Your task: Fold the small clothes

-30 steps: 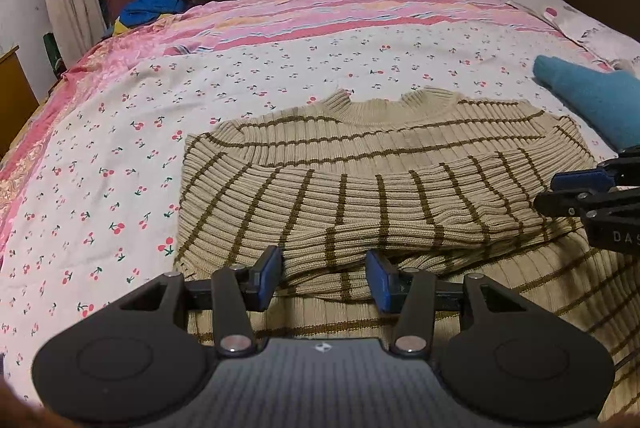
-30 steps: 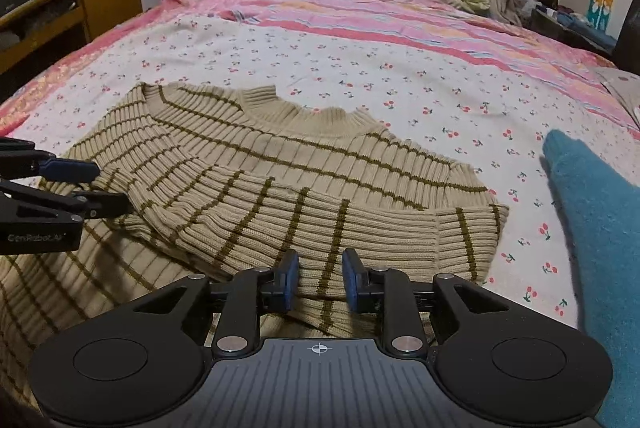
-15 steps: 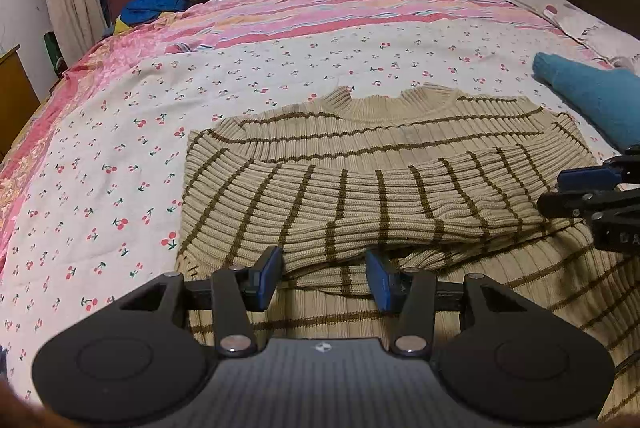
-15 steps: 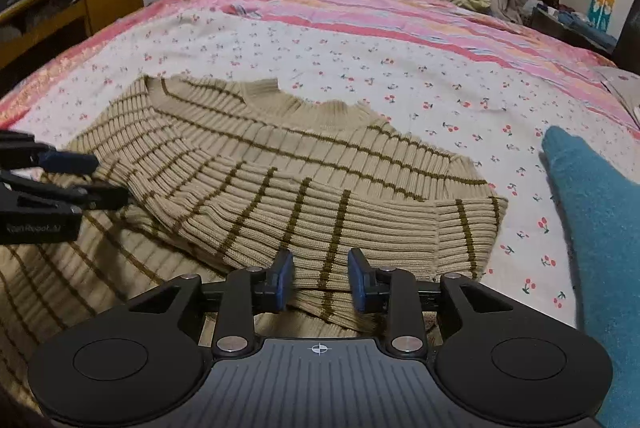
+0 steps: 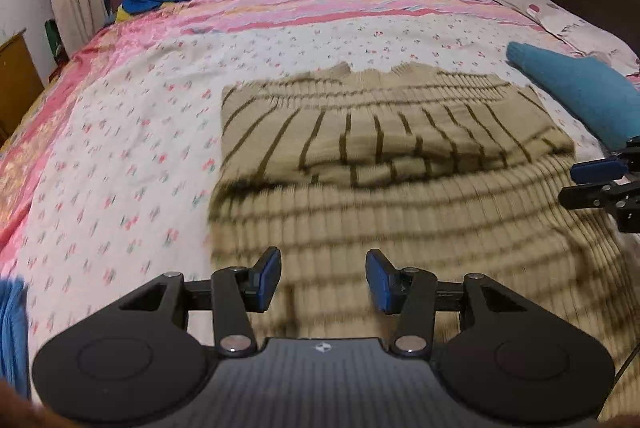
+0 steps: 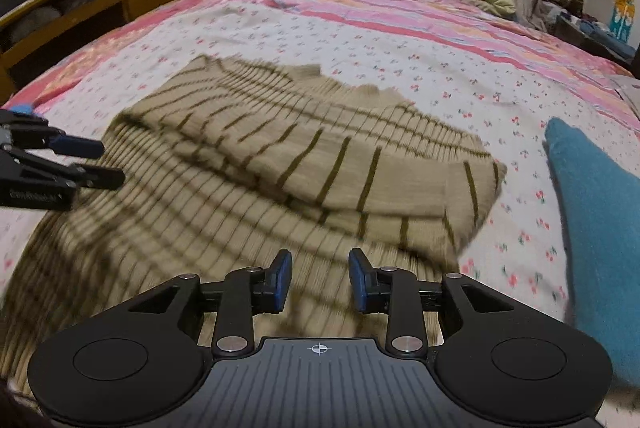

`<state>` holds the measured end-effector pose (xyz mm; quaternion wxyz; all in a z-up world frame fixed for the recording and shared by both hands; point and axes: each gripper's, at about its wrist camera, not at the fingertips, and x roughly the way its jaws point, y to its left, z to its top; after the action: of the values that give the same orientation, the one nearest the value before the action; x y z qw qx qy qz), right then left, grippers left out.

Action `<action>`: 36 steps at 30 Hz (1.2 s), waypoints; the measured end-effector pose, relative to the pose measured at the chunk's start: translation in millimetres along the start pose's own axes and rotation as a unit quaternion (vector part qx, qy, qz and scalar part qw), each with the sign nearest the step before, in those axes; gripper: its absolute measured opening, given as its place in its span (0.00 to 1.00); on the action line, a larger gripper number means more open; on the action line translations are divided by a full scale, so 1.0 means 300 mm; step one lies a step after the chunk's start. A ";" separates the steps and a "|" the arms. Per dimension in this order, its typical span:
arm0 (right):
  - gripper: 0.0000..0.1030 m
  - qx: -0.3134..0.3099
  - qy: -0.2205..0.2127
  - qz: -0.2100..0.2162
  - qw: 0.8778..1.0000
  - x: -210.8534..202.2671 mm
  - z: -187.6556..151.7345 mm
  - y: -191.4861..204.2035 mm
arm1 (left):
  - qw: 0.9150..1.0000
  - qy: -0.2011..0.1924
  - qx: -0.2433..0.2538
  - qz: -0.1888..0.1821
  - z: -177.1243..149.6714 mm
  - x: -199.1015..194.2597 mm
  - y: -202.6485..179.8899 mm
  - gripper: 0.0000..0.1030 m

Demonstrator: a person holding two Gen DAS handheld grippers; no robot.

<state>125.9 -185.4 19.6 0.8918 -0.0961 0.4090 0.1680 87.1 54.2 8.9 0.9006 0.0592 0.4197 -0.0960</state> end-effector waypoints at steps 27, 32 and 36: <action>0.35 0.119 0.135 0.075 0.981 -0.242 -0.425 0.056 | 0.985 0.130 -0.105 -0.050 -0.409 -0.203 0.038 0.47; 0.35 0.134 0.136 0.081 0.978 -0.219 -0.432 0.048 | 0.984 0.129 -0.110 -0.052 -0.409 -0.208 0.038 0.32; 0.33 0.133 0.140 0.089 0.977 -0.232 -0.437 0.046 | 0.983 0.131 -0.113 -0.058 -0.416 -0.214 0.040 0.22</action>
<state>-13.1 -228.6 -12.6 0.8117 0.0372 0.5557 0.1759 -43.5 97.2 -21.4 0.8316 -0.0550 0.5451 -0.0912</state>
